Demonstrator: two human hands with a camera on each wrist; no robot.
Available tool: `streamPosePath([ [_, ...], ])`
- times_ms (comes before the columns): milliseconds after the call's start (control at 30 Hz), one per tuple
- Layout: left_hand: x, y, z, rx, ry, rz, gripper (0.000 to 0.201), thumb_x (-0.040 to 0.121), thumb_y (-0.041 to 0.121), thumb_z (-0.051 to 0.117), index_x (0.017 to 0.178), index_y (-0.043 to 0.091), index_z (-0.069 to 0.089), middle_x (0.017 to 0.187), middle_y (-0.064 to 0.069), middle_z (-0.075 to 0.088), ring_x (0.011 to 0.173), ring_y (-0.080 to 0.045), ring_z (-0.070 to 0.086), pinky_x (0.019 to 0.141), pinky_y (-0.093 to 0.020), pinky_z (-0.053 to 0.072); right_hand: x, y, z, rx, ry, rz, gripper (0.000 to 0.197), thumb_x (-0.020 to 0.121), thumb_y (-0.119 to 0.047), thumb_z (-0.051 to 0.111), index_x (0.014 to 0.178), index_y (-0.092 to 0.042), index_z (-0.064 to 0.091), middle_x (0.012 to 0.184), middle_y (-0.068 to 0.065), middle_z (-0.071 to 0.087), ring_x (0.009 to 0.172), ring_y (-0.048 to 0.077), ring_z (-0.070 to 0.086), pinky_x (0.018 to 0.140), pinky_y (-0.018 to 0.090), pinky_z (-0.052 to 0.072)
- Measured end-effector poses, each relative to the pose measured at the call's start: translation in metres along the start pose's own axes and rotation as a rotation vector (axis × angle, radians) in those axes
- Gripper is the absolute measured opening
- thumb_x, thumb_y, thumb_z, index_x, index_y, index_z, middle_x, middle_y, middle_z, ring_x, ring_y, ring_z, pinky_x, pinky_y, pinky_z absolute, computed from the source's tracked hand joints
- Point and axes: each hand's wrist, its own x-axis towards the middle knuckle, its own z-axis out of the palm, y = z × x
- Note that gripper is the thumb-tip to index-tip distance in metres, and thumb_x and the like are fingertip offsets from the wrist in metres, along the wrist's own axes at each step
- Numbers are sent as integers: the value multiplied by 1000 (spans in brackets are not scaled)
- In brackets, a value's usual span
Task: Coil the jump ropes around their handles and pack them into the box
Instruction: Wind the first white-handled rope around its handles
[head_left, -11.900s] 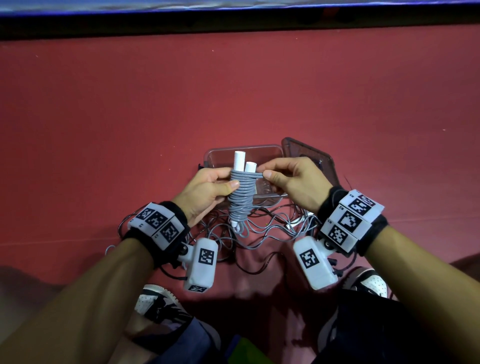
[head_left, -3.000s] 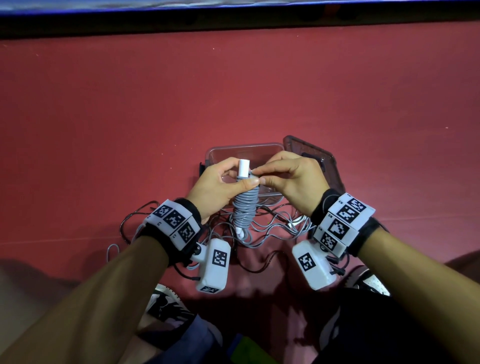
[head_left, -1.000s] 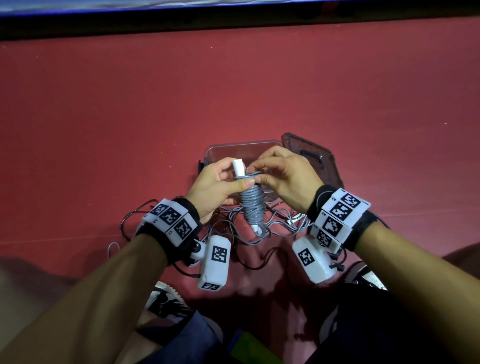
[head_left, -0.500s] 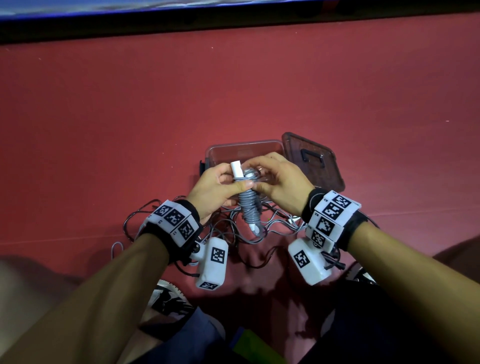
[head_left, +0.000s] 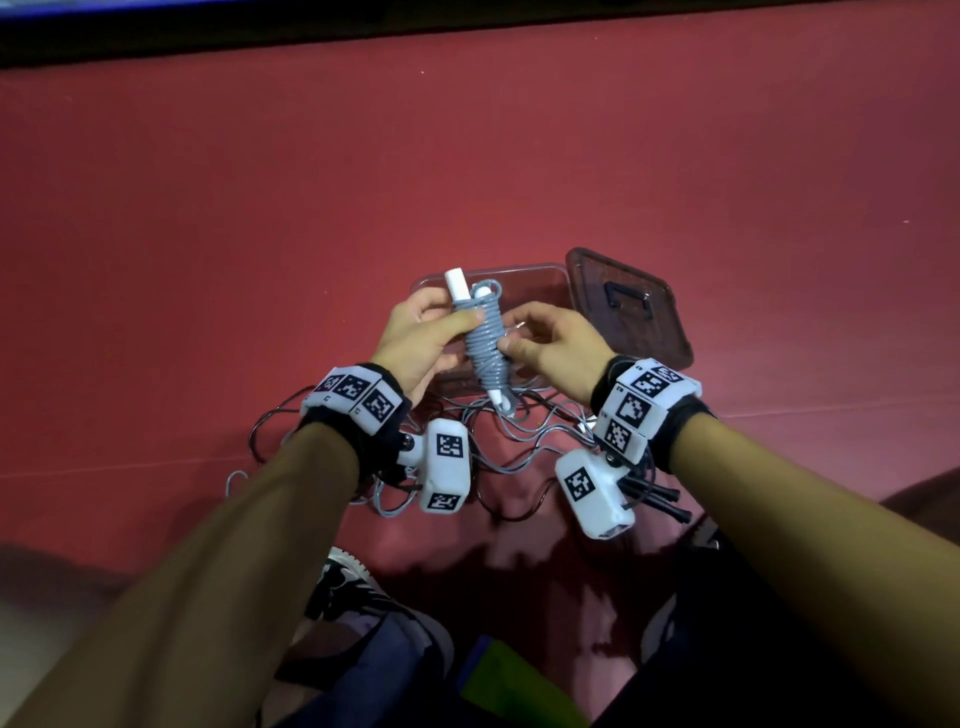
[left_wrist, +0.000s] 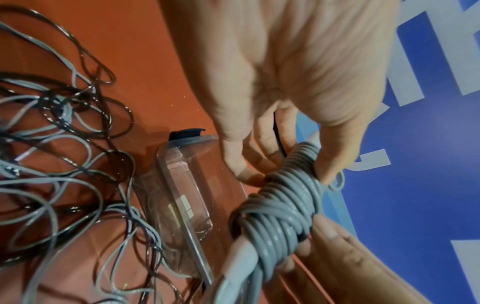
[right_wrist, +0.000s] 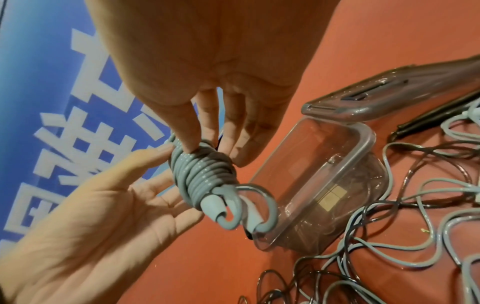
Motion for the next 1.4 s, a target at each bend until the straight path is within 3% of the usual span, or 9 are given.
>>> streamPosePath([
  [167,15,-21,2,-59,69,-17,28,91,1,71,114,4,55,123,-27,66,108,-31,70,99,-48,55,14,12,1,93,53,46,9,85,-19,72,90,-25,68,75,-8,68,72,12,64,80,36,57],
  [300,28,-40,-1,-19,76,-44,24,90,-1,70,108,6,58,114,-23,68,101,-24,69,105,-43,52,29,24,8,127,72,102,11,90,-7,69,100,-11,66,76,-4,65,60,1,58,62,16,47],
  [500,57,-68,-16,149,56,-148,48,91,8,71,134,24,59,121,-9,70,114,-21,66,94,-41,53,56,48,32,207,107,227,12,93,-1,63,103,-5,65,75,-3,66,57,0,63,59,16,49],
  [733,89,-92,-33,165,191,-196,39,92,8,71,127,18,58,121,-12,67,110,-25,68,93,-38,56,84,66,59,272,96,323,19,92,0,63,109,-8,64,86,4,68,72,16,64,72,26,60],
  [833,97,-100,-41,150,213,-173,33,92,11,72,123,16,60,127,-17,64,111,-27,67,94,-37,57,90,68,66,239,35,307,28,92,2,62,119,-2,65,103,7,69,82,12,64,70,14,52],
  [933,101,-103,-47,158,224,-113,35,92,5,70,125,9,60,121,-16,67,104,-24,69,84,-25,58,96,67,69,241,8,315,33,93,2,60,125,-4,64,110,6,69,89,11,63,70,5,48],
  [1100,103,-102,-54,228,220,-51,38,82,8,73,119,15,70,118,-13,72,110,-24,70,101,-38,55,102,61,73,296,-38,371,40,92,8,59,131,-1,59,108,8,66,79,13,64,62,11,53],
  [1233,105,-102,-56,293,223,23,28,89,5,70,116,10,73,109,-11,75,106,-24,72,99,-34,55,105,64,78,326,-74,431,36,94,3,60,129,-6,63,113,17,71,98,30,68,92,45,57],
  [1400,102,-97,-63,274,209,18,22,92,6,67,112,13,74,103,-10,75,102,-24,72,101,-37,54,98,63,77,330,-153,428,27,91,4,63,104,-18,71,94,10,75,89,30,64,97,54,50],
])
